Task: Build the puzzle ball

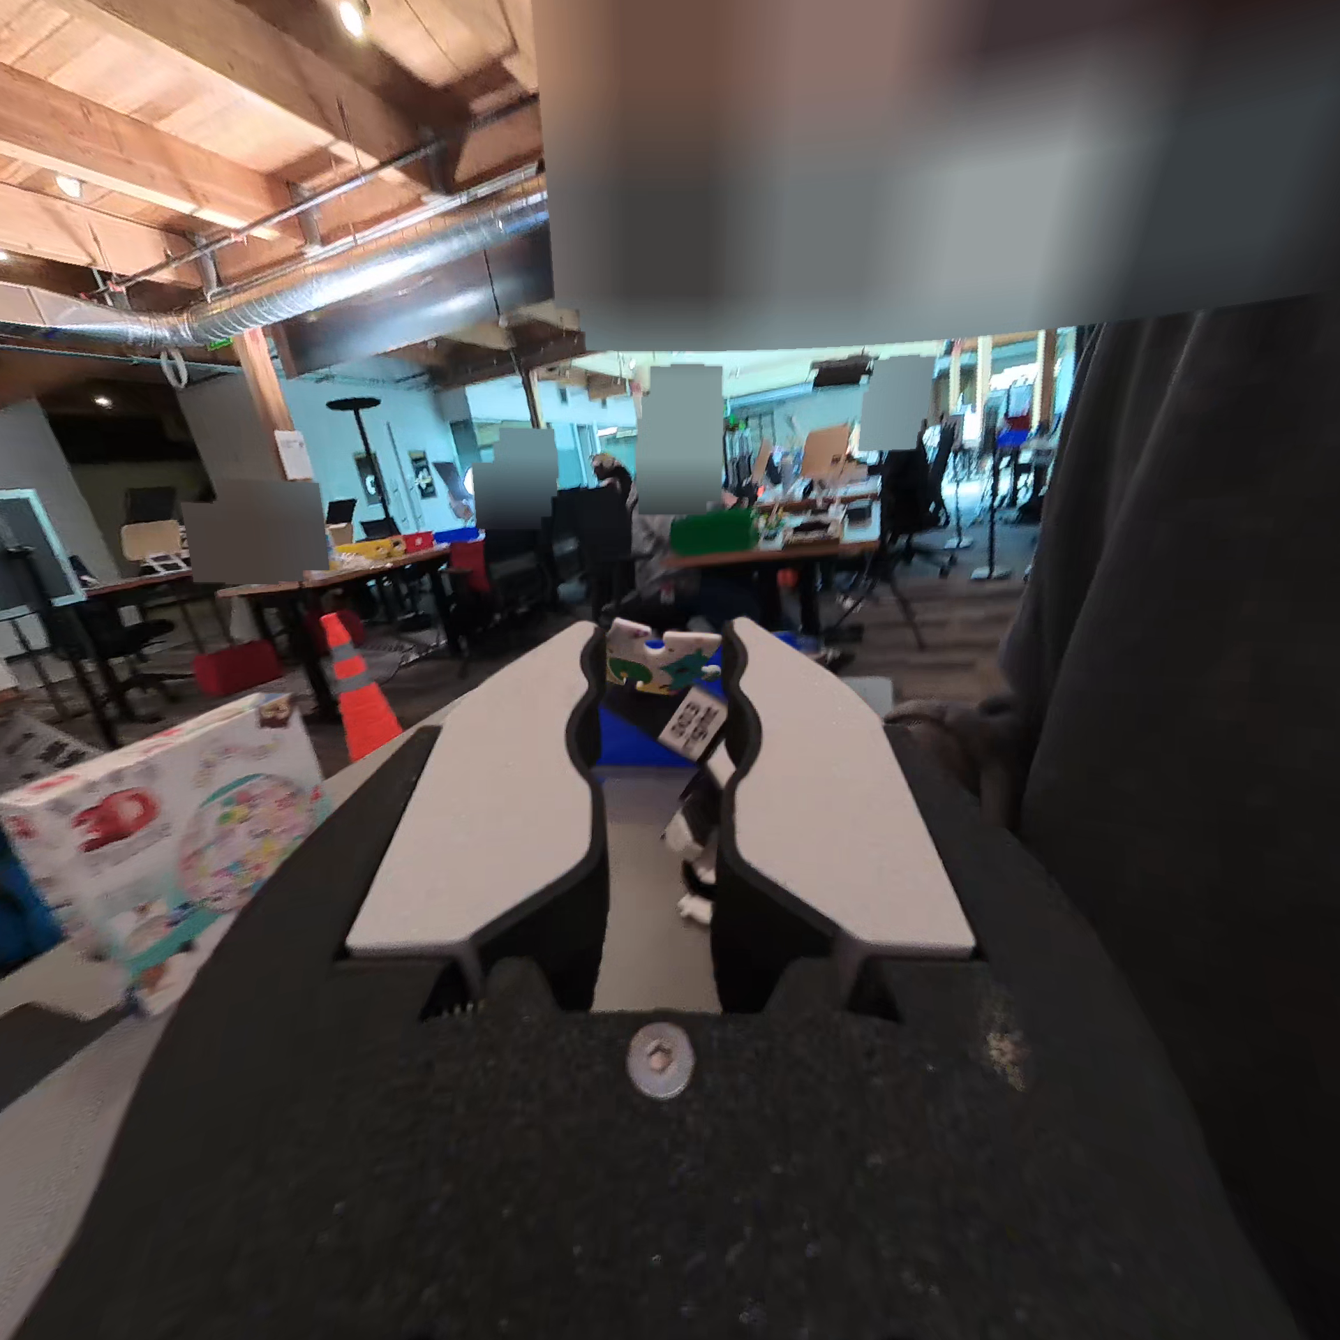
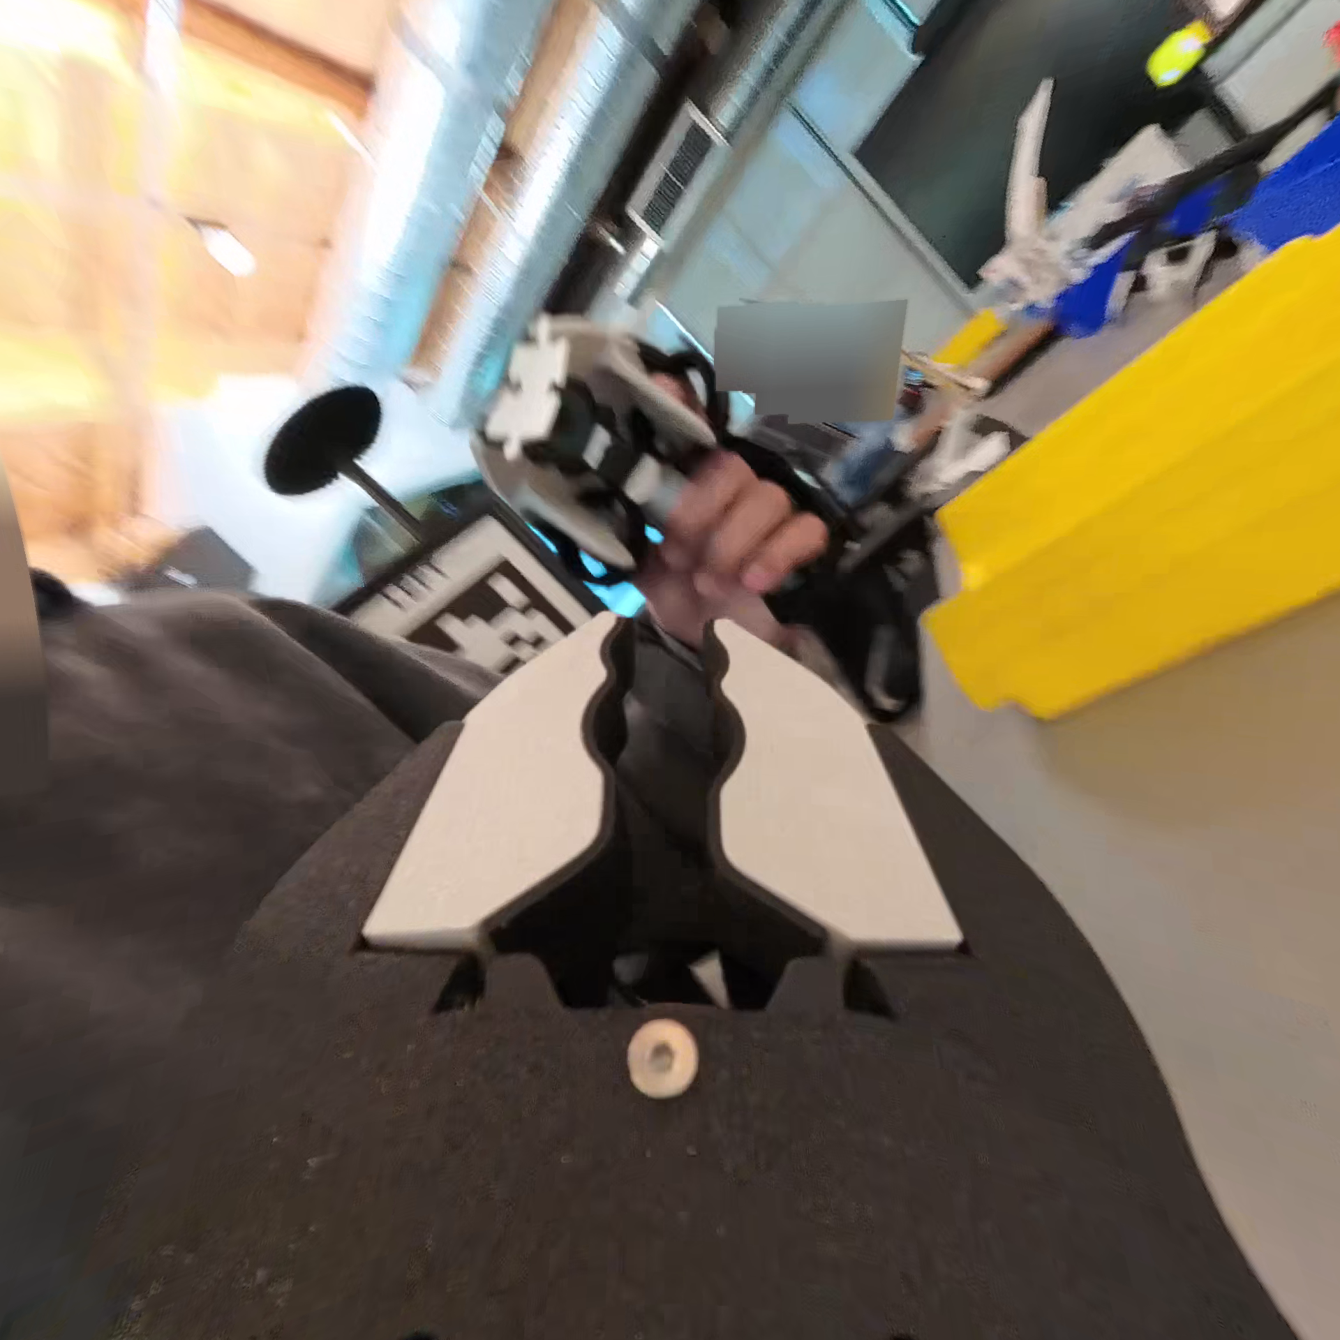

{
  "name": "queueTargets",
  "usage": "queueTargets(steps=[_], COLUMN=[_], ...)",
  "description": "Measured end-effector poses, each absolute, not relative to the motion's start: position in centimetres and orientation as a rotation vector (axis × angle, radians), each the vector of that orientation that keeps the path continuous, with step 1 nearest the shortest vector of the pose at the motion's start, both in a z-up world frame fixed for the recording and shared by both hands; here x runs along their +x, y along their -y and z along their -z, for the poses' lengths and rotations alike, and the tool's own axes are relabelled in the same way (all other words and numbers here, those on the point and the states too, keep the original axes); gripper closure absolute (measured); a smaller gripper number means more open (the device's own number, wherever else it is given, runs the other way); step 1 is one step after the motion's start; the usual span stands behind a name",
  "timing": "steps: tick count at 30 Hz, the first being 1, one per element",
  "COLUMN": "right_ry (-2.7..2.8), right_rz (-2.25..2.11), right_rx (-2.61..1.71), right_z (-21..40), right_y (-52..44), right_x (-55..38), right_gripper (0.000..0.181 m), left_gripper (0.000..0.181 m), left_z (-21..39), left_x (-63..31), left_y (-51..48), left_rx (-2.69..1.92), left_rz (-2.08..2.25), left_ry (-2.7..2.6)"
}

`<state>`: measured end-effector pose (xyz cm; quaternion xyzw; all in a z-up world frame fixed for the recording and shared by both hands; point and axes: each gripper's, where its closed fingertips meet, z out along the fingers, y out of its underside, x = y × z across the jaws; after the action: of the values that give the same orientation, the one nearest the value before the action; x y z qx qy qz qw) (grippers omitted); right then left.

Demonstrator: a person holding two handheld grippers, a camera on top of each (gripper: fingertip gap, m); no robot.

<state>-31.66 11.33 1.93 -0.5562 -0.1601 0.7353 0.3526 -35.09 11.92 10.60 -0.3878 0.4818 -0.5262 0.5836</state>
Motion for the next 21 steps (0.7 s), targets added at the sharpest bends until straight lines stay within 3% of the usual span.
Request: queueTargets(steps=[5,21], right_ry=[0.308,0.362], right_rz=[-2.166,-2.262], right_rx=[-1.304,-1.322], right_z=[-3.7,-3.0], right_y=[-10.0,-8.6], right_x=[-31.7,-30.9], right_gripper=[0.163,0.176], left_gripper=[0.152,0.152], left_z=[-8.8,-3.9], left_x=[-33.2,-30.7], left_y=[-10.2,-8.1], left_rx=[-0.853,-0.984], left_rz=[1.406,1.710], left_ry=[-1.010,-1.020])
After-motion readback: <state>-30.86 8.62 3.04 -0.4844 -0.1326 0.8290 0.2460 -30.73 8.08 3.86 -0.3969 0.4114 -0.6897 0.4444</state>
